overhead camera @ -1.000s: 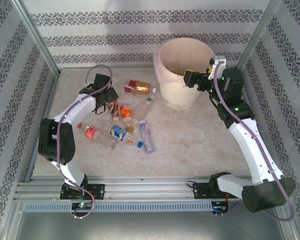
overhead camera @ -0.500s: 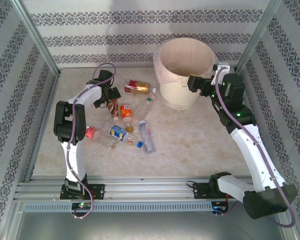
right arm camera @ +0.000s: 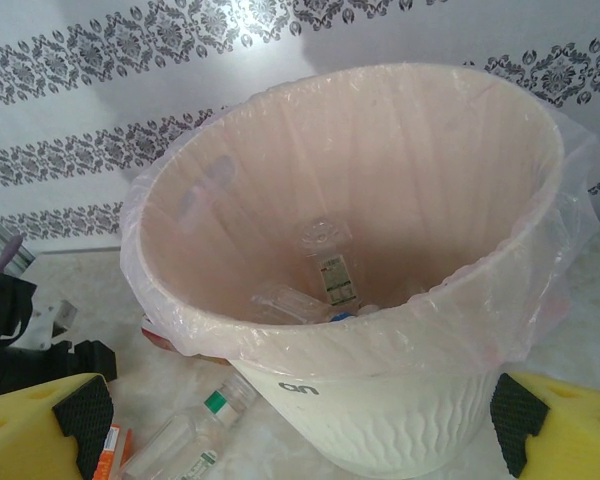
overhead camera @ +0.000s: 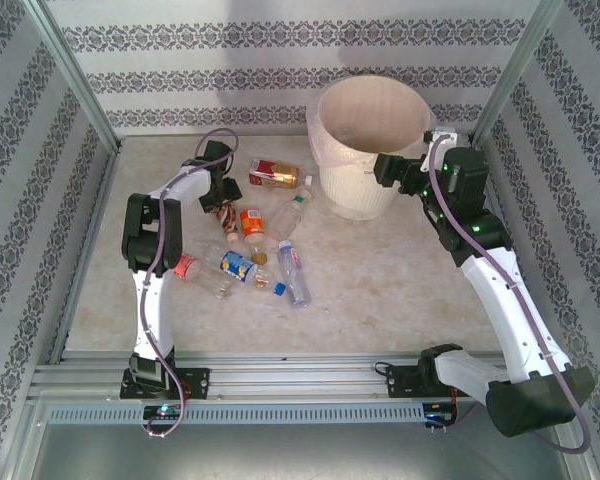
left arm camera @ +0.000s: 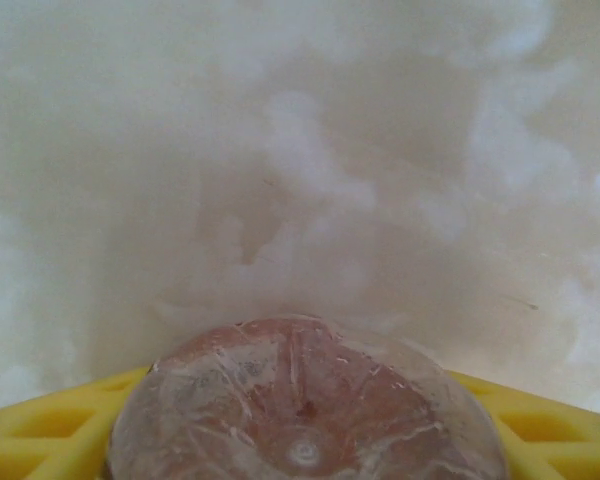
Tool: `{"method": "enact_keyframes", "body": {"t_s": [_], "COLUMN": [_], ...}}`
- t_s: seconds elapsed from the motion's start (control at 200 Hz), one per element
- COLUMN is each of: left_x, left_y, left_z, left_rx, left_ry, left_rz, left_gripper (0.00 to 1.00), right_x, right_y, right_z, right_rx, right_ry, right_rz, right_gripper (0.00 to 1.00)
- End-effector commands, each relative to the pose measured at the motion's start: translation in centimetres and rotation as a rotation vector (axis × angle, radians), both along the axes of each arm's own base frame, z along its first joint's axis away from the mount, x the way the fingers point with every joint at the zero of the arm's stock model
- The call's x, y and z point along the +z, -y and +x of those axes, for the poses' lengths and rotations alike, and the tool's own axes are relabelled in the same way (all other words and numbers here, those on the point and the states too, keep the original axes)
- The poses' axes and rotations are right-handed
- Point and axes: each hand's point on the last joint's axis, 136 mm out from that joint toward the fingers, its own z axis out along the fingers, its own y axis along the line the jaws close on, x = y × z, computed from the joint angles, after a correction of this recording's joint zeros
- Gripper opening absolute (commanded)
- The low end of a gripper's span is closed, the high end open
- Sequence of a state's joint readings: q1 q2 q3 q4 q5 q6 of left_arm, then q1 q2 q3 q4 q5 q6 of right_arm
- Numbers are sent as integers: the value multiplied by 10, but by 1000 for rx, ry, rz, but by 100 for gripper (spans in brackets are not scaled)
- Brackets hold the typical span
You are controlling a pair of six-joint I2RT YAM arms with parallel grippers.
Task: Put the plastic bottles in the bin
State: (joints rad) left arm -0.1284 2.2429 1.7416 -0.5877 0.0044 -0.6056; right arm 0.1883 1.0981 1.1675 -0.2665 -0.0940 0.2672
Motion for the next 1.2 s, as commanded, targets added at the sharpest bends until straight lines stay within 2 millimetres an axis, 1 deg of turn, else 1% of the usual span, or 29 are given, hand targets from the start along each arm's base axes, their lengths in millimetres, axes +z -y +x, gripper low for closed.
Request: {"method": "enact_keyframes", "body": {"t_s": [0.0, 0.09, 0.225, 0.295, 0.425, 0.49, 0.63, 0.804, 0.914, 1.094, 1.194], "left_x": [24, 40, 71, 87, 124, 144, 184, 232, 261, 303, 320], "left_y": [-14, -17, -21, -19, -18, -12, 13, 53, 80, 127, 143], "left_z": [12, 14, 12, 11, 2, -1, -9, -20, -27, -32, -34], "left_rx": [12, 0, -2, 0, 19, 13, -47, -154, -227, -325, -348], "left_ry": [71, 104, 168, 211, 317, 381, 497, 623, 695, 825, 886], "left_rz": [16, 28, 52, 35, 1, -37, -117, -204, -276, -450, -518], "left_gripper": [60, 55, 52, 51, 49, 49, 49, 49, 49, 49, 49], "right_x": [4, 5, 5, 3, 3, 5, 9, 10, 7, 7, 4], "right_y": [-8, -14, -24, -28, -44, -53, -74, -106, -123, -161, -182], "right_z": [-4, -4, -3, 0, 3, 6, 11, 13, 12, 0, -10], "right_rx": [27, 55, 85, 90, 129, 158, 215, 308, 351, 540, 637], "right_ry": [20, 39, 43, 35, 31, 35, 34, 21, 5, -2, -13], "right_rz": [19, 31, 34, 44, 86, 96, 101, 129, 156, 246, 271], "right_gripper": [98, 98, 98, 98, 98, 98, 98, 98, 98, 98, 98]}}
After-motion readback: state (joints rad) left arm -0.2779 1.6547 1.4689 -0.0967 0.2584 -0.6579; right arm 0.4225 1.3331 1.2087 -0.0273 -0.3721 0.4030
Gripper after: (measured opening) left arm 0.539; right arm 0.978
